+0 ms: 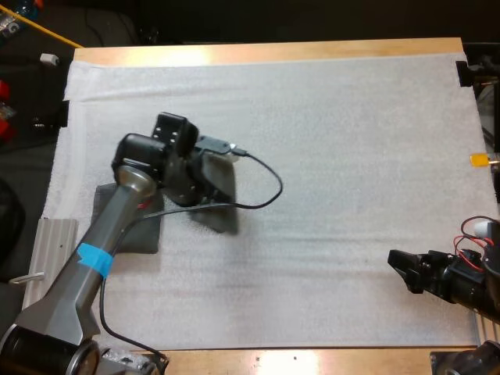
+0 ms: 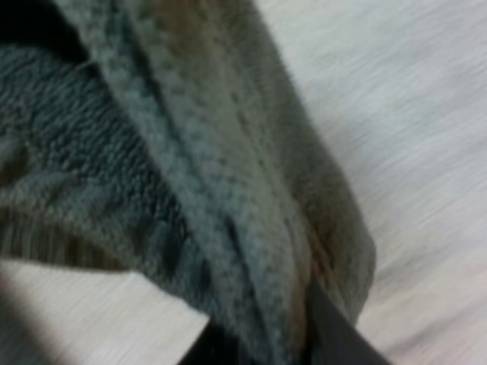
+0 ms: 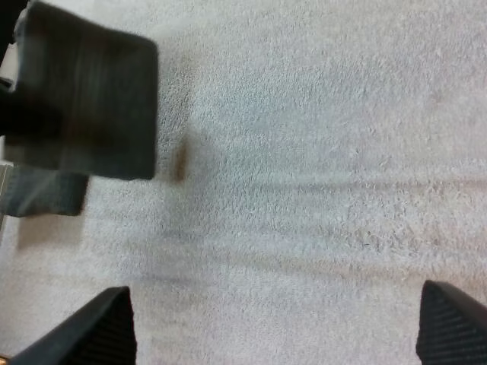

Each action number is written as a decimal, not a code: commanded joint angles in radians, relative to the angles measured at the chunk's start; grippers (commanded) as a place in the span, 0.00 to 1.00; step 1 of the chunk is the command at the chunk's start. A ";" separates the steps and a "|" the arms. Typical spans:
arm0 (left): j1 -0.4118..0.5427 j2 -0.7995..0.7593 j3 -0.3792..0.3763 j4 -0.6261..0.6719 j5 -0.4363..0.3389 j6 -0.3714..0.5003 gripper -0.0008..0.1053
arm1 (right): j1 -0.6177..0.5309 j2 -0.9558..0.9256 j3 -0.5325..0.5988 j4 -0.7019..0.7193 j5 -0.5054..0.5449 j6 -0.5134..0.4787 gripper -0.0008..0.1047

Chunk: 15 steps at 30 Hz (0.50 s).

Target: Pick towel from pile, fold and stack

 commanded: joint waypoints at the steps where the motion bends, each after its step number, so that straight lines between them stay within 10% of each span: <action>1: 0.018 -0.007 -0.005 0.037 -0.043 0.034 0.01 | 0.000 0.000 -0.003 0.002 -0.005 -0.005 0.69; 15: 0.290 -0.007 -0.002 0.126 -0.172 0.149 0.01 | 0.000 0.000 -0.003 0.002 -0.005 -0.005 0.69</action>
